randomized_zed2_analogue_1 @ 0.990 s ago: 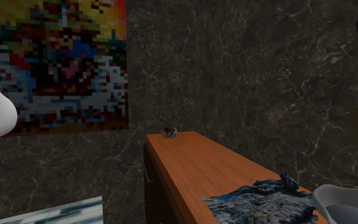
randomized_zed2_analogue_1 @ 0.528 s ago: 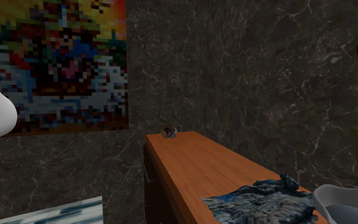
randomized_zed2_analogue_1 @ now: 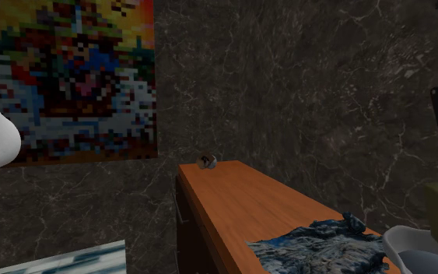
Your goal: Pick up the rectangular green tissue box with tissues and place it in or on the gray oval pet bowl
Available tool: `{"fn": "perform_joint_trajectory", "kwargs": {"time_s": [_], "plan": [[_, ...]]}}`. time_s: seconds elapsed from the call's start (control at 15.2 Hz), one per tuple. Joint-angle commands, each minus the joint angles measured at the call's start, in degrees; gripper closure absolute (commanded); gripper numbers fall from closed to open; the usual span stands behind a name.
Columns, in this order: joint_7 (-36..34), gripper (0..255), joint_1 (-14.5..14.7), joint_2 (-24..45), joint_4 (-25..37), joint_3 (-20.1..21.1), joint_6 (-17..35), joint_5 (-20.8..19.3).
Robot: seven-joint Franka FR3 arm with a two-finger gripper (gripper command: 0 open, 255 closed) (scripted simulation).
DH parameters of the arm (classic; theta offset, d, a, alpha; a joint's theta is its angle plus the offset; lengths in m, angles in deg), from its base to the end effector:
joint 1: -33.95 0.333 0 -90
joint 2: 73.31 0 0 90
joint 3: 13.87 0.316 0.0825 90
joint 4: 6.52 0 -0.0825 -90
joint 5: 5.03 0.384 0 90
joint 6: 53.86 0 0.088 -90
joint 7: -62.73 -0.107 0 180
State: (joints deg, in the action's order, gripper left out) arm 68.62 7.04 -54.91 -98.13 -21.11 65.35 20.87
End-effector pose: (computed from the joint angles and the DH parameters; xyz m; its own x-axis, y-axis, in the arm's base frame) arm 0.5741 -0.3512 0.4668 0.7517 -0.6393 0.1623 -0.5581 -0.7476 -0.3599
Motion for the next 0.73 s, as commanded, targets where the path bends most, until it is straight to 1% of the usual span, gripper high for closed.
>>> {"fn": "perform_joint_trajectory", "kwargs": {"time_s": [0.0, 0.46, 0.53, 0.66], "plan": [[0.2, 255, 0.0, 0.3, -0.4, 0.1, 0.7, 0.2], [0.2, 255, 0.0, 0.3, -0.4, 0.1, 0.7, 0.2], [0.2, 0, 0.0, 0.3, -0.4, 0.1, 0.7, 0.2], [0.2, 0, 0.0, 0.3, -0.4, 0.1, 0.7, 0.2]]}}
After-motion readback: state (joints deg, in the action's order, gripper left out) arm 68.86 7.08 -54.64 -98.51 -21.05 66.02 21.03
